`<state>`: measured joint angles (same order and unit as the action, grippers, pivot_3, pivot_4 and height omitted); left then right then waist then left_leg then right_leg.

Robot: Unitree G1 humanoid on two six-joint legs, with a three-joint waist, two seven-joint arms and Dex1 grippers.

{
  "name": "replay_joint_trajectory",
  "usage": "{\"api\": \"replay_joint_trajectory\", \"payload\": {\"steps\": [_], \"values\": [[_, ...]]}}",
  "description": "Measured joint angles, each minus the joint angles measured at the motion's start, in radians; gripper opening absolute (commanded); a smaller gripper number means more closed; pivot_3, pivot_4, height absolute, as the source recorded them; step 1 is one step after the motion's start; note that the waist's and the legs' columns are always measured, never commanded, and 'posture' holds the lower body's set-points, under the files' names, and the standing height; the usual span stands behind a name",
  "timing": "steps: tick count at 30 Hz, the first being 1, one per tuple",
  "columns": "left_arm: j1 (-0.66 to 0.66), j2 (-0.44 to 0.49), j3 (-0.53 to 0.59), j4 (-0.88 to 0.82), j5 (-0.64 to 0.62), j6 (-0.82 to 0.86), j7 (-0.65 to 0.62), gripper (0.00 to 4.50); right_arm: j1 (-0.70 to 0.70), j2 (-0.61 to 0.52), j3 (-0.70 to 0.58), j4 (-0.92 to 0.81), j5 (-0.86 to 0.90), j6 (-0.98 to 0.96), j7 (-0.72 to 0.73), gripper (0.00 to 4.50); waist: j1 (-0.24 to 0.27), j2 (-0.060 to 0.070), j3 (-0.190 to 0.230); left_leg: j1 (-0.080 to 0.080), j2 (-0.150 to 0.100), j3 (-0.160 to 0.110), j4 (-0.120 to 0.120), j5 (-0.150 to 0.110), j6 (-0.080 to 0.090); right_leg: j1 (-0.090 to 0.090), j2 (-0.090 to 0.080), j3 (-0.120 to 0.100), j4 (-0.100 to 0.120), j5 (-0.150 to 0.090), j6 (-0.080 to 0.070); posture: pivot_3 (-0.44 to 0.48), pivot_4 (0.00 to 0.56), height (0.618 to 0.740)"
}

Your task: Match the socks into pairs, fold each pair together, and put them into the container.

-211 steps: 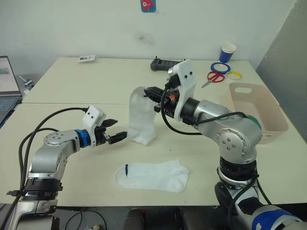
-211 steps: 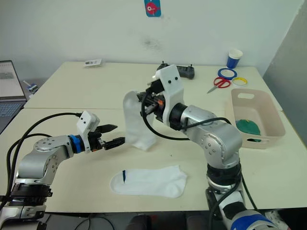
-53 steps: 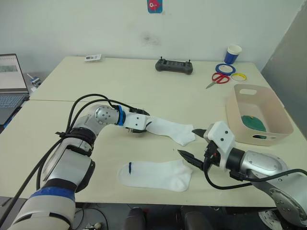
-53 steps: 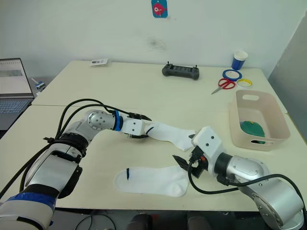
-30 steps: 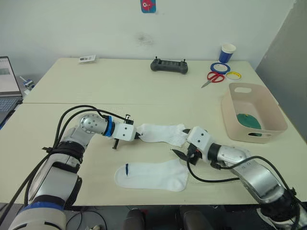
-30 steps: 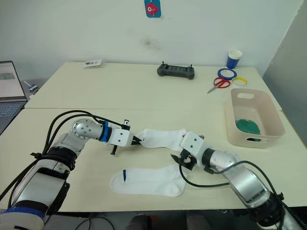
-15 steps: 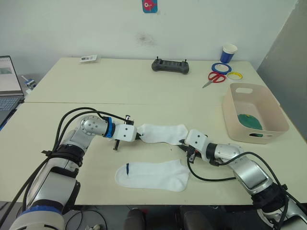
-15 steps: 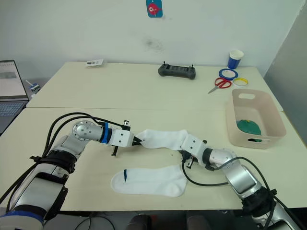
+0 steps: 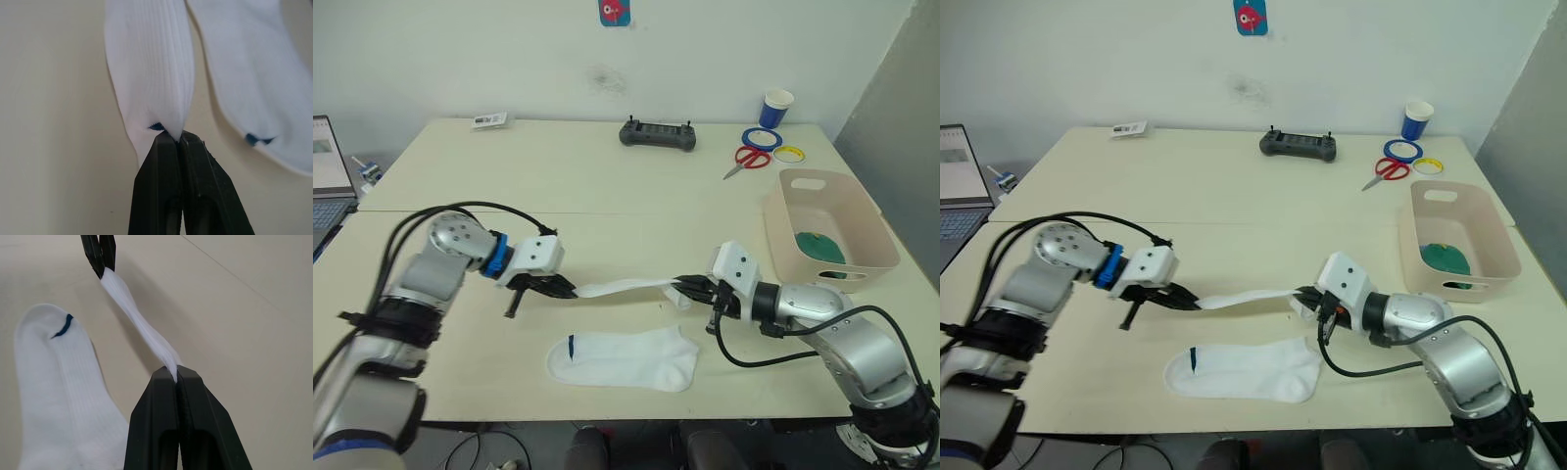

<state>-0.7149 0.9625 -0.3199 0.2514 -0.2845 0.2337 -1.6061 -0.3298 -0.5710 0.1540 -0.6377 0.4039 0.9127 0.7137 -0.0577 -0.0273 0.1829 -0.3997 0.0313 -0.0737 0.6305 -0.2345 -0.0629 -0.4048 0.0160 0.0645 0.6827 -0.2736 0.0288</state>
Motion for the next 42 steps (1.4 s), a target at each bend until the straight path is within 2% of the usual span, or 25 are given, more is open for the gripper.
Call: {"api": "replay_joint_trajectory", "payload": {"steps": [2,5,9,13,16,20,22,23,28,33,34,37,40,42], "values": [[-0.026,0.024,-0.039,-0.031,-0.066,0.152,-0.001,0.00,-0.007,0.003,-0.024,-0.005,0.050,0.100,-0.021,0.05,0.002,0.000,0.000,0.000,-0.001,0.000,0.001,0.000,0.000,0.000,0.000,0.000,0.000,0.000,0.000,0.000,0.150,0.740],[-0.061,0.029,-0.138,-0.011,-0.088,0.234,-0.001,0.00,-0.038,0.021,-0.039,0.034,0.079,0.197,-0.063,0.05,0.001,0.000,0.000,0.000,-0.001,0.001,0.001,0.001,0.002,0.000,0.000,0.000,0.001,0.001,-0.001,0.000,0.150,0.740],[-0.158,-0.108,-0.225,0.196,-0.018,0.251,-0.001,0.00,-0.106,0.043,-0.022,0.157,0.068,0.220,-0.104,0.05,0.007,0.000,0.000,-0.001,-0.001,0.000,0.001,0.003,0.005,-0.001,0.001,-0.001,0.001,0.002,-0.002,0.000,0.150,0.740],[-0.286,-0.246,-0.230,0.452,0.106,0.154,0.006,0.00,-0.180,0.047,0.034,0.294,0.006,0.172,-0.124,0.05,0.006,0.000,0.000,-0.002,-0.001,0.001,0.001,0.003,0.005,-0.002,0.001,-0.001,-0.001,0.002,-0.002,0.000,0.150,0.740],[-0.382,-0.329,-0.229,0.656,0.210,0.020,0.050,0.00,-0.230,0.046,0.074,0.401,-0.061,0.097,-0.130,0.05,0.003,0.000,0.000,-0.002,-0.001,0.001,0.000,0.003,0.006,-0.002,0.001,0.000,-0.001,0.001,-0.002,0.000,0.150,0.740],[-0.425,-0.377,-0.217,0.795,0.285,-0.104,0.100,0.00,-0.240,0.044,0.095,0.452,-0.109,0.034,-0.129,0.05,-0.001,0.000,0.000,-0.002,-0.001,0.001,0.000,0.001,0.009,-0.003,0.001,0.000,-0.001,0.002,-0.004,0.000,0.150,0.740],[-0.441,-0.399,-0.188,0.851,0.310,-0.153,0.125,0.00,-0.242,0.044,0.109,0.468,-0.143,-0.010,-0.132,0.50,0.000,0.000,0.000,-0.003,-0.001,0.001,0.000,0.000,0.010,-0.003,0.001,0.000,-0.001,0.002,-0.004,0.000,0.150,0.740],[-0.444,-0.401,-0.182,0.862,0.316,-0.167,0.133,0.22,-0.242,0.043,0.110,0.470,-0.153,-0.023,-0.134,0.73,0.000,0.000,0.000,-0.003,-0.001,0.001,0.000,0.000,0.010,-0.003,0.000,0.000,-0.001,0.002,-0.004,0.000,0.150,0.740],[-0.451,-0.409,-0.100,0.916,0.342,-0.243,0.209,1.55,-0.231,0.001,0.111,0.446,-0.226,-0.108,-0.138,2.40,0.001,0.000,0.000,-0.004,-0.002,0.001,0.000,0.000,0.010,-0.003,0.000,0.000,-0.001,0.002,-0.003,0.000,0.150,0.740],[-0.453,-0.390,0.006,0.912,0.329,-0.231,0.198,3.19,-0.181,-0.015,0.067,0.348,-0.246,-0.134,-0.155,4.31,-0.001,0.000,0.000,-0.003,-0.002,0.001,0.000,0.000,0.010,-0.003,0.000,0.000,0.000,0.002,-0.003,0.000,0.150,0.740],[-0.453,-0.380,0.016,0.905,0.324,-0.220,0.194,3.51,-0.171,-0.014,0.058,0.326,-0.245,-0.132,-0.157,4.50,-0.001,0.000,0.000,-0.003,-0.001,0.001,0.000,0.000,0.010,-0.003,0.000,0.000,0.000,0.002,-0.003,0.000,0.150,0.740],[-0.448,-0.338,0.072,0.869,0.311,-0.175,0.181,4.45,-0.123,0.008,0.020,0.238,-0.225,-0.109,-0.176,4.50,-0.002,0.000,0.000,-0.003,-0.001,0.000,0.000,0.000,0.010,-0.003,0.000,-0.001,0.000,0.002,-0.003,0.000,0.150,0.740],[-0.384,-0.304,0.148,0.786,0.264,-0.063,0.194,4.48,-0.063,0.053,0.012,0.166,-0.213,-0.082,-0.201,4.50,-0.003,0.000,0.000,-0.002,-0.001,0.000,0.000,0.000,0.010,-0.003,0.000,0.000,0.001,0.001,-0.003,0.000,0.150,0.740],[-0.278,-0.292,0.204,0.661,0.215,0.059,0.210,4.48,-0.026,0.097,0.001,0.125,-0.192,-0.061,-0.224,4.50,-0.004,0.000,0.000,-0.002,-0.001,0.000,0.000,0.000,0.010,-0.002,0.000,0.000,0.002,0.002,-0.003,0.000,0.150,0.740]]}}
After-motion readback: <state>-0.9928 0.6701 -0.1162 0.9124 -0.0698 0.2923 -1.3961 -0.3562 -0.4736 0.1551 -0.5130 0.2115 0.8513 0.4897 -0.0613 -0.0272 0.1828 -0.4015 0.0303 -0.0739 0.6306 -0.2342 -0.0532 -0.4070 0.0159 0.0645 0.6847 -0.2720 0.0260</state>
